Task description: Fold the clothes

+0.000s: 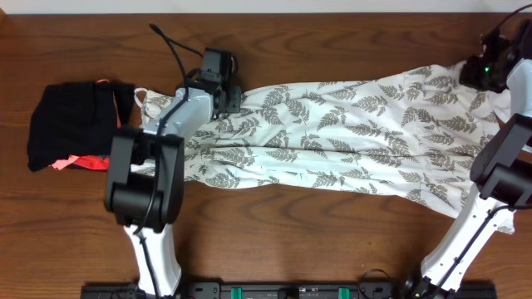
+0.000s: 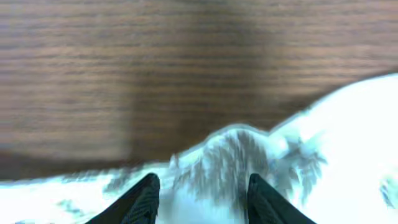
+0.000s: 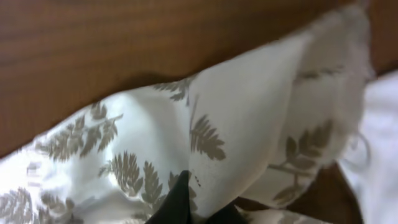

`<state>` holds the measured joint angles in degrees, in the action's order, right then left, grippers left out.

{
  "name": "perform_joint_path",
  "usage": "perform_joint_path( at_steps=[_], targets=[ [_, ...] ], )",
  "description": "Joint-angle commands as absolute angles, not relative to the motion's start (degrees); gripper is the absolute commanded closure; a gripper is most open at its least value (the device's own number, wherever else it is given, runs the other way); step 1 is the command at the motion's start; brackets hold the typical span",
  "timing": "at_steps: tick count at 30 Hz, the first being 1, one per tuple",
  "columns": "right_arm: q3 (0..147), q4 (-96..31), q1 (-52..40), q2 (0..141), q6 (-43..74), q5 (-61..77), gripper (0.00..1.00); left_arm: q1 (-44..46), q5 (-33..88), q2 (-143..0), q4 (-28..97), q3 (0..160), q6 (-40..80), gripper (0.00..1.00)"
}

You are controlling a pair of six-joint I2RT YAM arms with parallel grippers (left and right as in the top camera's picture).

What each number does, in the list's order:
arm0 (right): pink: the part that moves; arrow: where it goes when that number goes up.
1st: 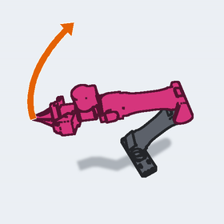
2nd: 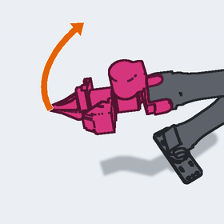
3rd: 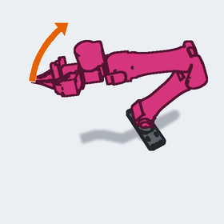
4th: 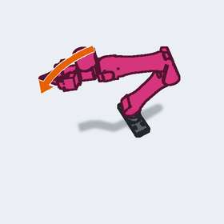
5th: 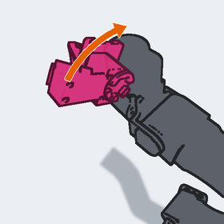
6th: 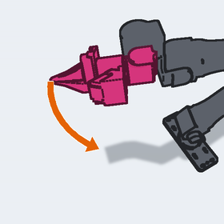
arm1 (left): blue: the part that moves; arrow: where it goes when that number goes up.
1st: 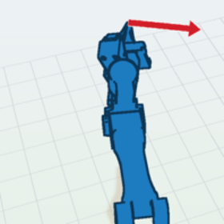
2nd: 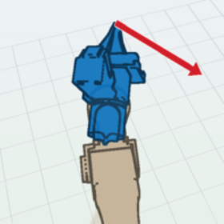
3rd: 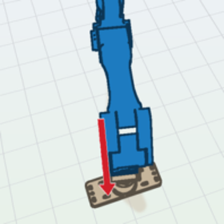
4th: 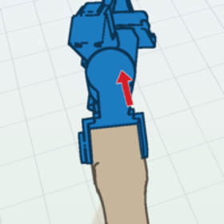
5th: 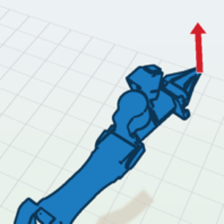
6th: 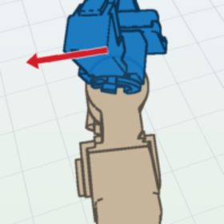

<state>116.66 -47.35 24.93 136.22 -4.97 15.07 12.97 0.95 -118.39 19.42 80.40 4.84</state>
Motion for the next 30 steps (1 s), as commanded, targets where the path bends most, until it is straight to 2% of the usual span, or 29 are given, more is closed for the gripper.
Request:
perform_joint_path(
  at_steps=[1,6,13,15,17,20,25,30],
  targets=[
    [116.9,-50.4,25.6,131.5,-4.7,12.6,0.96,13.1,1.1,-114.8,22.0,81.0,5.0,0.54],
    [116.9,-56.4,26.6,129.8,-1.7,4.0,0.98,13.1,1.1,-114.0,24.4,81.0,6.6,0.55],
    [116.9,-58.3,27.2,128.9,-1.8,3.0,0.97,13.1,1.1,-114.0,26.7,81.0,9.7,0.55],
    [116.9,-58.3,27.1,128.9,-1.8,3.1,0.97,13.1,1.1,-114.1,26.0,81.0,9.7,0.5],
    [116.9,-58.2,26.9,128.9,-1.8,3.3,0.96,13.1,1.1,-114.1,24.4,81.0,9.6,0.36],
    [116.9,-58.1,26.5,128.9,-1.8,3.3,0.96,13.1,1.1,-114.1,20.5,81.0,7.4,0.25],
    [116.9,-57.8,26.0,128.9,-1.8,3.4,0.96,13.1,1.1,-115.1,14.3,81.0,3.9,0.21],
    [116.9,-57.6,25.9,128.9,-2.0,3.4,0.96,13.1,1.1,-117.4,14.0,81.0,-11.1,0.22]
  ],
)
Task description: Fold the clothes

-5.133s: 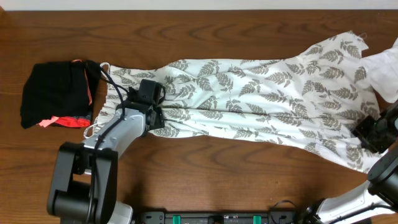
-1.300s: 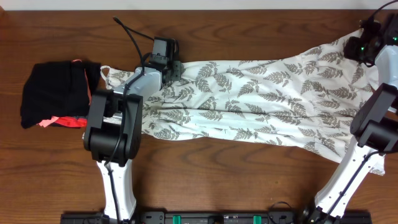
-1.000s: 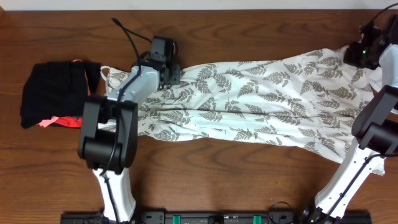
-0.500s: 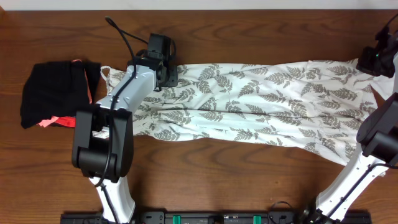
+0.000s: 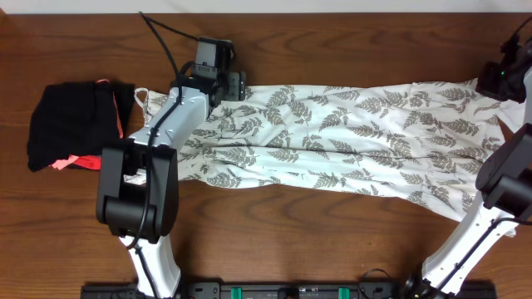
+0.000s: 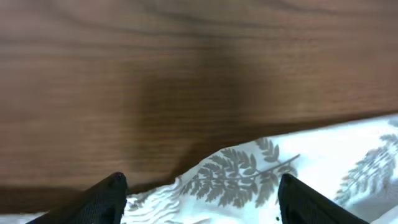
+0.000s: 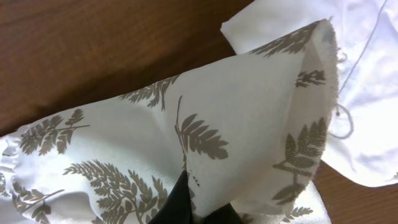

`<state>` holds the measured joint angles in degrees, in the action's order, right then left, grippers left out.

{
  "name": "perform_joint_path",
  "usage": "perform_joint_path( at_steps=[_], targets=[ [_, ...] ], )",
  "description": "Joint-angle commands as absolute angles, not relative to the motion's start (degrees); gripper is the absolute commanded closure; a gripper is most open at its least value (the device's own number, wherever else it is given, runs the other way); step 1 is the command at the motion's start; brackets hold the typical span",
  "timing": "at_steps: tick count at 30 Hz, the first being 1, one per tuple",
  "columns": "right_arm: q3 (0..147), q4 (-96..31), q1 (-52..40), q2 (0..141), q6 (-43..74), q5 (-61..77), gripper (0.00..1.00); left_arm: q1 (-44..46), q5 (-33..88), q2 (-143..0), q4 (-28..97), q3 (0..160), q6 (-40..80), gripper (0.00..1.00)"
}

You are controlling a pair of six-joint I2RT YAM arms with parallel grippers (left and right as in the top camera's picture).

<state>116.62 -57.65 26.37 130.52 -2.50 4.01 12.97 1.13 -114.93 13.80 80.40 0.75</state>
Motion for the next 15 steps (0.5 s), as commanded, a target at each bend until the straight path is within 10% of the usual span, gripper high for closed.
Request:
perform_joint_path(
  at_steps=[1,15],
  targets=[
    [116.9,-57.5,25.9,128.9,-2.0,3.4,0.96,13.1,1.1,-117.7,14.3,81.0,-15.7,0.23],
    [116.9,-57.7,25.8,128.9,-2.0,3.4,0.95,13.5,3.3,-119.3,15.4,80.9,-37.3,0.33]
  ],
)
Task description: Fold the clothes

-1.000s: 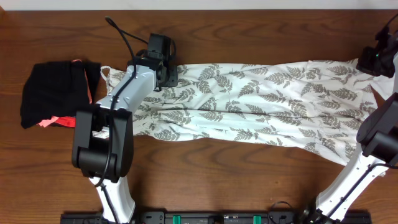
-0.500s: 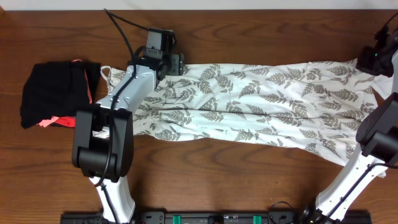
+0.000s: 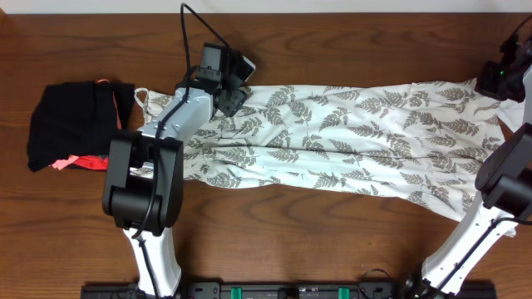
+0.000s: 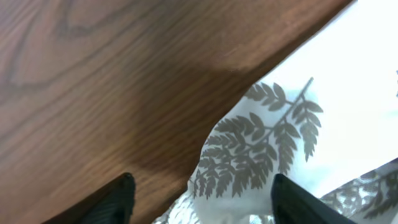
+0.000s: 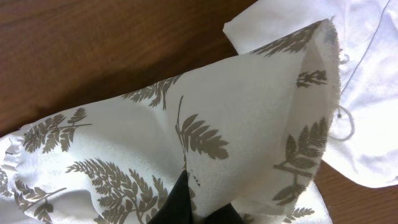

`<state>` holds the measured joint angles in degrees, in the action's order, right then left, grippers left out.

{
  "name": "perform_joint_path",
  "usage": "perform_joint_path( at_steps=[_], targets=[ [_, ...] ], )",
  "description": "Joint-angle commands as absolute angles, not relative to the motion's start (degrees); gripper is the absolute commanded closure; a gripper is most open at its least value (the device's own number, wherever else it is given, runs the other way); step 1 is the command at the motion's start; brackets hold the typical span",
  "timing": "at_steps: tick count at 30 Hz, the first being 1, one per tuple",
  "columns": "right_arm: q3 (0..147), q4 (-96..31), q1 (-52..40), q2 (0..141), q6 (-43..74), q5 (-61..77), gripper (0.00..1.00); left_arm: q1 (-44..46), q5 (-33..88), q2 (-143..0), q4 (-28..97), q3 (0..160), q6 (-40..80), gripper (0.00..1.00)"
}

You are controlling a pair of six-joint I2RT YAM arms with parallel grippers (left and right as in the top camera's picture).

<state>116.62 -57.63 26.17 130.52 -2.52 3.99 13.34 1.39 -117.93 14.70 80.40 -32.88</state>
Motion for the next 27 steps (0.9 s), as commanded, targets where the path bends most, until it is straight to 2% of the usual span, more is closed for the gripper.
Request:
perform_joint_path(
  at_steps=[1,11,12,13,15,16,17,22,27],
  targets=[
    [116.9,-57.7,25.8,128.9,-2.0,3.4,0.96,13.5,4.4,-119.7,16.0,80.9,-37.5,0.34],
    [116.9,-57.9,25.9,128.9,-2.0,3.2,0.95,13.5,6.6,-120.6,23.4,80.9,-37.5,0.34],
    [116.9,-57.9,25.8,128.9,-2.0,3.2,0.95,13.5,7.1,-120.6,23.5,80.8,-37.5,0.36],
    [116.9,-57.9,25.8,128.9,-2.0,3.2,0.95,13.5,7.1,-120.6,23.5,80.8,-37.5,0.4],
    [116.9,-58.1,25.8,128.9,-2.0,3.2,0.95,13.5,7.1,-120.6,22.9,80.8,-37.5,0.66],
    [116.9,-58.2,25.8,128.9,-2.0,3.2,0.95,13.5,7.1,-120.6,22.8,80.9,-37.5,0.85],
    [116.9,-58.3,25.8,128.9,-2.0,3.2,0.95,13.5,7.0,-120.6,22.6,80.9,-37.5,0.94],
    [116.9,-58.5,25.9,128.9,-2.0,3.2,0.95,13.5,5.4,-120.4,20.1,80.9,-35.4,0.94],
    [116.9,-59.0,25.9,128.9,-2.0,3.2,0.97,13.5,-1.4,-119.1,18.6,80.9,-30.1,0.94]
  ],
)
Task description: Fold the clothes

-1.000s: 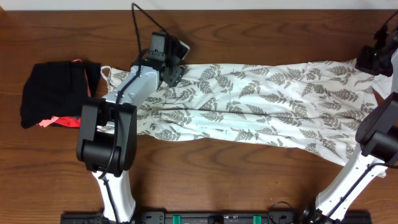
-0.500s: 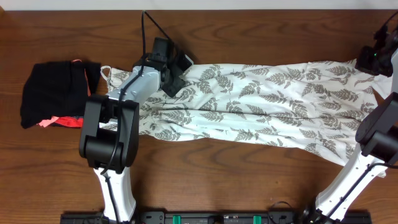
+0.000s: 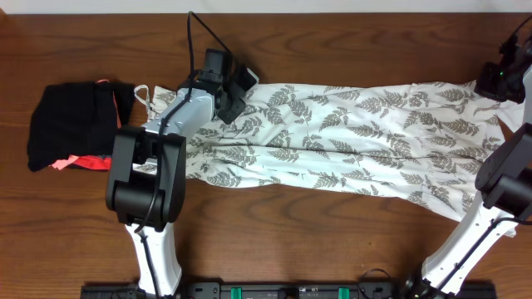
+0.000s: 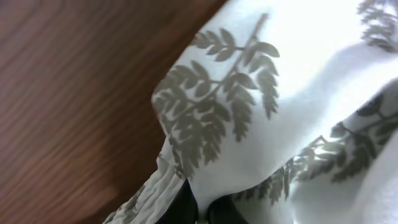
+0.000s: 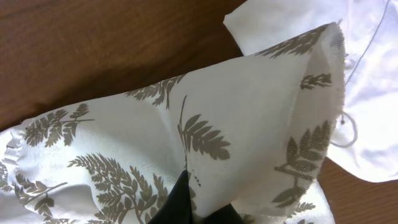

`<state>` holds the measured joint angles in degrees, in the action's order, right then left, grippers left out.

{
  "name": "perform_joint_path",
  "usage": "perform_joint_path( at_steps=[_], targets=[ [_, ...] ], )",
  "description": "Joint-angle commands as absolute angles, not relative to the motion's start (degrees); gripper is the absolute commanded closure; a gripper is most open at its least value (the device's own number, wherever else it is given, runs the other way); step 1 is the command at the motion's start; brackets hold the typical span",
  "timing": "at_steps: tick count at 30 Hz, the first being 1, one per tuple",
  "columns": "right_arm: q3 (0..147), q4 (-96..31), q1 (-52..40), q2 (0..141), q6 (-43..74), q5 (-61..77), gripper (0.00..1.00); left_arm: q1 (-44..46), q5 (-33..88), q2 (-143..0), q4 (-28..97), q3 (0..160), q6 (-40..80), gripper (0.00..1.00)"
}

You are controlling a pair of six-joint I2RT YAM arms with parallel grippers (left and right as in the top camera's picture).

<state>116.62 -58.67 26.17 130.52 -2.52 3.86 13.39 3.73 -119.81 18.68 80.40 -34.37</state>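
A long white garment with a grey fern print (image 3: pixel 349 133) lies spread across the wooden table. My left gripper (image 3: pixel 232 100) is at the garment's upper left edge. In the left wrist view it (image 4: pixel 200 211) is shut on a raised fold of the fern cloth (image 4: pixel 273 93). My right gripper (image 3: pixel 492 83) is at the garment's far upper right corner. In the right wrist view it (image 5: pixel 196 208) is shut on that corner (image 5: pixel 249 124), which stands up as a folded flap.
A black bundle of clothes (image 3: pixel 71 124) with something pink-red under it lies at the table's left end. A plain white cloth (image 5: pixel 373 93) lies beside the right corner of the garment. Bare wood (image 3: pixel 291 241) runs along the front.
My left gripper was open over the garment's upper left edge, with its fingers wide apart. It is now shut on a fold of that edge. The right gripper still holds its corner.
At first the garment's right end was bunched, with my right gripper shut on its corner and my left gripper open over the upper left edge. Then the right end lay stretched out to the far right, the left gripper still open. Now both grippers hold the upper edge.
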Motion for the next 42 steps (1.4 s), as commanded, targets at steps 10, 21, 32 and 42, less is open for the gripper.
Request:
perform_joint_path(
  at_steps=[10,21,32,42],
  targets=[
    [116.9,-61.0,25.9,128.4,-2.0,3.2,0.99,13.5,-11.0,-112.4,26.5,80.9,-10.6,0.94],
    [116.9,-62.7,26.4,124.0,-2.0,6.0,0.99,13.5,-10.9,-110.8,34.2,80.9,-4.8,0.94],
    [116.9,-77.5,29.2,122.9,-0.3,5.0,0.99,13.5,-10.9,-110.8,39.5,80.9,-3.8,0.94],
    [116.9,-82.1,33.3,122.9,0.2,1.7,0.99,13.5,-11.0,-110.8,42.3,80.9,-1.6,0.94]
  ],
)
